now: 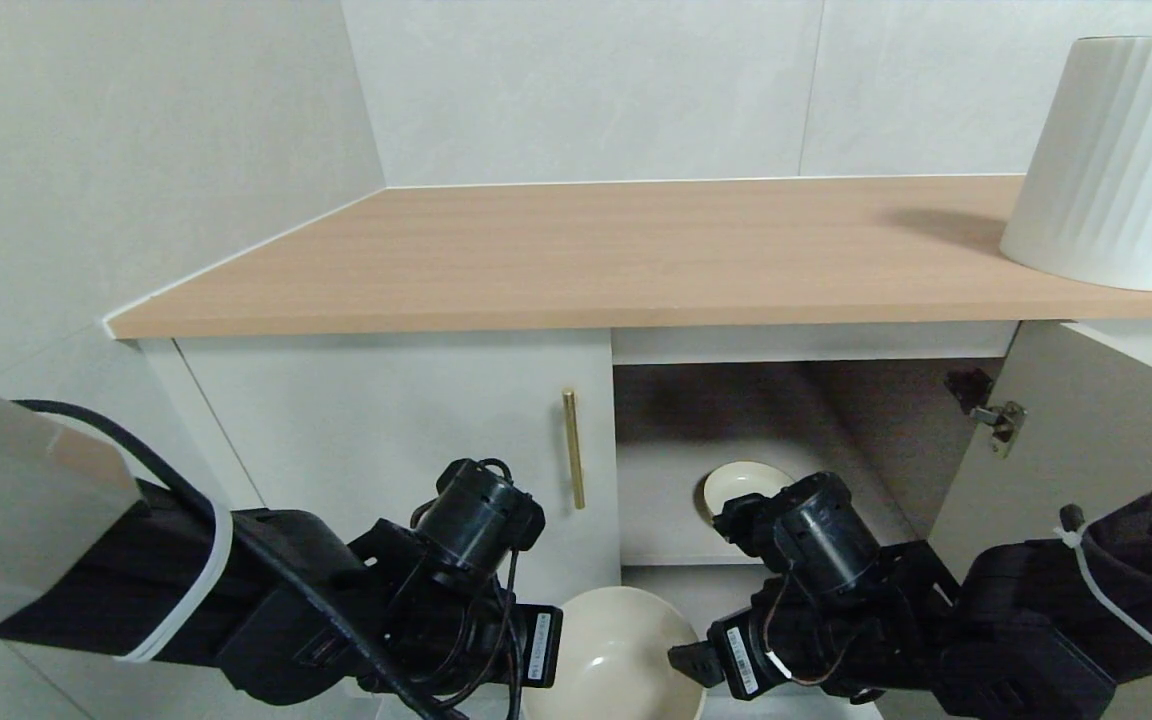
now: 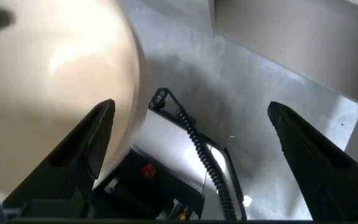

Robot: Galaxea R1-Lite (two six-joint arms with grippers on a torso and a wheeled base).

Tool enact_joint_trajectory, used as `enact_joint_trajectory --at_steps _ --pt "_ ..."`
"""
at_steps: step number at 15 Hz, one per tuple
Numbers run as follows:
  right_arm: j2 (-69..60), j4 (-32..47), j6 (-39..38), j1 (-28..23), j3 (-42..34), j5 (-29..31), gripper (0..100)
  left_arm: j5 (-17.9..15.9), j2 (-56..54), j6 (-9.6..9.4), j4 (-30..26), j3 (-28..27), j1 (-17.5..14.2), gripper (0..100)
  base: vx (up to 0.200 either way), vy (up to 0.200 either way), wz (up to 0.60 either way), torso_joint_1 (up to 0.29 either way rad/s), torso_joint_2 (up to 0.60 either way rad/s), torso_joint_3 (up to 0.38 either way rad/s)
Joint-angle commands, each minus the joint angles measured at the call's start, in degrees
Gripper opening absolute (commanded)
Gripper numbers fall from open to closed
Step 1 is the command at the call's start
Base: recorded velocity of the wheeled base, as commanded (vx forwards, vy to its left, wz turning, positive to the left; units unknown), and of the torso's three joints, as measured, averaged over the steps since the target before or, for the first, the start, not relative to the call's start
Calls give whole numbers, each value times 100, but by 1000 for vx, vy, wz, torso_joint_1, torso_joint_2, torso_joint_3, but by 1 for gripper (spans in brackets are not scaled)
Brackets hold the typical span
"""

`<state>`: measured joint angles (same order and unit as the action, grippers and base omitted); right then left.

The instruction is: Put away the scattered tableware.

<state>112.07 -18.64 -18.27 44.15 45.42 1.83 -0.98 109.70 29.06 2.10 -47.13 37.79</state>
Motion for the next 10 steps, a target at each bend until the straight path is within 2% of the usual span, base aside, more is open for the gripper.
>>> enact_joint_trajectory --at_steps 1,4,5,10 --pt "70 1 -1 -3 19 2 100 1 -10 3 1 2 9 0 0 0 0 0 0 0" --pt "78 -26 -1 -3 11 2 100 1 -2 3 1 2 9 0 0 0 0 0 0 0" --pt "87 -17 -1 -3 11 2 0 1 -2 3 1 2 9 0 0 0 0 0 0 0" --pt "114 -26 -1 -3 11 -7 0 1 16 -6 1 2 18 0 0 0 0 0 0 0"
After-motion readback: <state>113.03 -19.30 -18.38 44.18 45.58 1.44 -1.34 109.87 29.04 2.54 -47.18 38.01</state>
